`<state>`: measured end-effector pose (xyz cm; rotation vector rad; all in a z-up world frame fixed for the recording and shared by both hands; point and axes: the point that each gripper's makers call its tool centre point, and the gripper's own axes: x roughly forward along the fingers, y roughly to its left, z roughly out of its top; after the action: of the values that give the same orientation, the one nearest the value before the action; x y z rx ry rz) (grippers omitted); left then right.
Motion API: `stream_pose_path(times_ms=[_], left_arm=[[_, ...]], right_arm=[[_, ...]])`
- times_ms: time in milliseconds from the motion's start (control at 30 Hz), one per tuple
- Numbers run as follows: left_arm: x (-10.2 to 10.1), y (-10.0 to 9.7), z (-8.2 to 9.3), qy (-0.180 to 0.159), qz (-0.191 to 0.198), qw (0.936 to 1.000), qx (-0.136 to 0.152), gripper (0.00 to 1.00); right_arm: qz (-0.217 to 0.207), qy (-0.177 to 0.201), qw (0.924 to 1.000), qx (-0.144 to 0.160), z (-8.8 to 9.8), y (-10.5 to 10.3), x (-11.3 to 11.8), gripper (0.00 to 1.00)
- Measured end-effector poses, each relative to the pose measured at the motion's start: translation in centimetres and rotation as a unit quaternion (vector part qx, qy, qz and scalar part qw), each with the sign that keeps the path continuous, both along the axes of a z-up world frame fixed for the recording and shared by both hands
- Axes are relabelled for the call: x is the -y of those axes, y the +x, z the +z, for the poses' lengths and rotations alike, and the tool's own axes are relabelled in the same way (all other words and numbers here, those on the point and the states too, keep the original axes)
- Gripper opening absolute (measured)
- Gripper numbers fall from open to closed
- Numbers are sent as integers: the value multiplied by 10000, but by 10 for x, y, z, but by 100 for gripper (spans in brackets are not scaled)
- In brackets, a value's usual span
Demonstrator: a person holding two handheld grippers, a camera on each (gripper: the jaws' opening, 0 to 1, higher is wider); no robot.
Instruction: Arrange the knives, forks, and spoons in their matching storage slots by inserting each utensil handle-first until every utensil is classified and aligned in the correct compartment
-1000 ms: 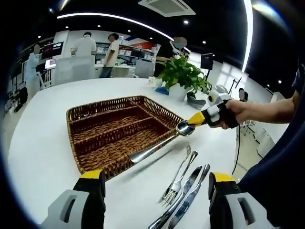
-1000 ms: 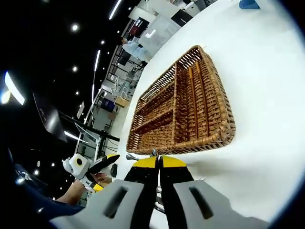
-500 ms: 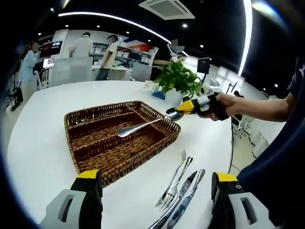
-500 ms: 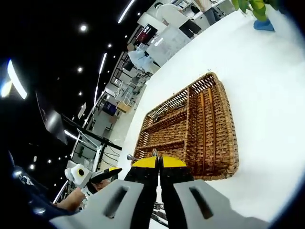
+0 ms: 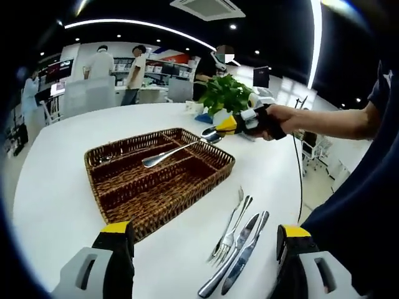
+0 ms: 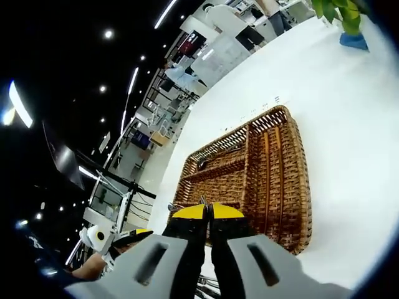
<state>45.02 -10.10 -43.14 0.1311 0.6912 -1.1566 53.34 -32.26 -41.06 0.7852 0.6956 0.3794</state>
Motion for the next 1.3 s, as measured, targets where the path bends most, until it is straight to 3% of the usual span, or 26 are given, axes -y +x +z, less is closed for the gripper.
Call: stream_pose_path(times_ms=[200,433,833,967,1300], left_arm=[[-13,-1,-11,502,210,9976,-422,100],[-18,-1,-12,768,299,9953,-507,100],[-21,9,-10,704,468,9951,-516,100],[-24,13,-12,764,561,9942,-509,100],[-29,10,-19,960,626,9917,-588,99]], right_arm=[[50,-86,9999,23,4,23,-1,0],[104,-187,9998,20,3,46,-2,0],[27,-159,9998,-81,-8,81,-2,0],[-24,-417,9991,-74,-17,94,0,0],[-324,-181,9993,-66,-24,125,-4,0]])
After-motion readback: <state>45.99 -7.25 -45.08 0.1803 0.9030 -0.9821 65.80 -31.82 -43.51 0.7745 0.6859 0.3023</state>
